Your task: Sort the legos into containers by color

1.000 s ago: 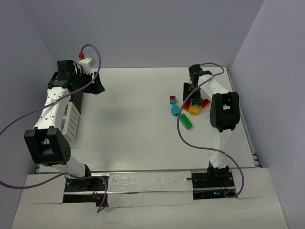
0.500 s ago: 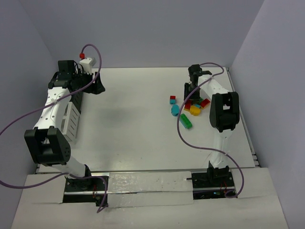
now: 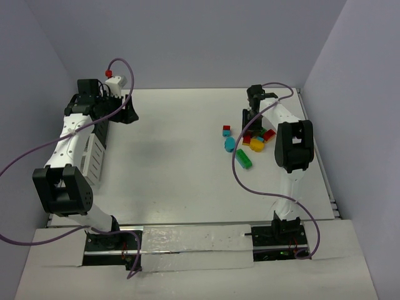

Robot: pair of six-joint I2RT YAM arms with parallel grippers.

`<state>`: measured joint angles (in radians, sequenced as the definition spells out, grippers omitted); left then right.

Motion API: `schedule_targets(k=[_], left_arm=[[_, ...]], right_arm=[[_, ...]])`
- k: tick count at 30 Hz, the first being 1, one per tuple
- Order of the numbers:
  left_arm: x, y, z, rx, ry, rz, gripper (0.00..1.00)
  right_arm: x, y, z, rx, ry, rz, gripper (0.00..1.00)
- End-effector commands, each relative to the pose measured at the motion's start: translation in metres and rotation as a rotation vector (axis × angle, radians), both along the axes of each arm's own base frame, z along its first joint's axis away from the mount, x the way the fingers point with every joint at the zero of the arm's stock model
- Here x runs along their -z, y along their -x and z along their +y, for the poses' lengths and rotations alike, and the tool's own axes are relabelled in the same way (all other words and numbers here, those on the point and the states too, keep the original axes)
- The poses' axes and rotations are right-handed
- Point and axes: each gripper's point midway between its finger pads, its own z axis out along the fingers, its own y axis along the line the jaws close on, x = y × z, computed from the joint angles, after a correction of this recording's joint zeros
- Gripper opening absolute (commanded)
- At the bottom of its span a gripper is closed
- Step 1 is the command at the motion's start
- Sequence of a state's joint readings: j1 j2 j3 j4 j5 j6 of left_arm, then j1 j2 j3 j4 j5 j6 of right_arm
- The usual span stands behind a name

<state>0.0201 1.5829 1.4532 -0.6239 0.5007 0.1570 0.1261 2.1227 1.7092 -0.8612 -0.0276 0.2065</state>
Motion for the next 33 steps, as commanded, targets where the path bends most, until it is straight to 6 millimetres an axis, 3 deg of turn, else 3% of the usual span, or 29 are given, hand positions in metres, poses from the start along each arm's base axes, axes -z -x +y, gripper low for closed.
schedule_targets(k=[1,2,3,6,9,12,14,19,23,28,33], left_arm=[[-0.010,-0.008,-0.004,0.009,0.011,-0.051,0.73],[-0.011,-0.008,-0.004,0.010,0.013,-0.054,0.73],[-0.012,-0.009,-0.005,0.014,0.015,-0.059,0.73],[-0.019,-0.005,-0.012,0.052,0.038,-0.081,0.74],[-0.027,0.001,-0.020,0.102,0.066,-0.105,0.76],[-0.037,0.012,-0.032,0.178,0.113,-0.127,0.78],[-0.044,0.021,-0.043,0.237,0.164,-0.135,0.80],[-0.066,0.046,-0.073,0.386,0.359,-0.132,0.99],[-0.089,0.057,-0.093,0.463,0.553,-0.113,0.99],[-0.107,0.073,-0.133,0.575,0.682,-0.076,0.99],[-0.128,0.083,-0.152,0.655,0.758,-0.093,0.99]], right_arm=[[0.004,0.009,0.000,-0.025,-0.001,0.043,0.14],[0.002,0.009,0.004,-0.033,-0.031,0.041,0.03],[-0.001,0.009,0.008,-0.042,-0.053,0.038,0.00],[-0.021,0.008,0.027,-0.089,-0.176,0.014,0.00],[-0.054,-0.002,0.044,-0.155,-0.294,-0.053,0.00],[-0.109,-0.012,0.068,-0.268,-0.490,-0.168,0.00],[-0.133,-0.013,0.077,-0.318,-0.562,-0.214,0.00],[-0.198,-0.004,0.105,-0.492,-0.743,-0.358,0.00],[-0.245,0.014,0.135,-0.624,-0.877,-0.452,0.00],[-0.303,0.056,0.184,-0.808,-1.039,-0.579,0.00],[-0.331,0.089,0.223,-0.908,-1.151,-0.615,0.00]])
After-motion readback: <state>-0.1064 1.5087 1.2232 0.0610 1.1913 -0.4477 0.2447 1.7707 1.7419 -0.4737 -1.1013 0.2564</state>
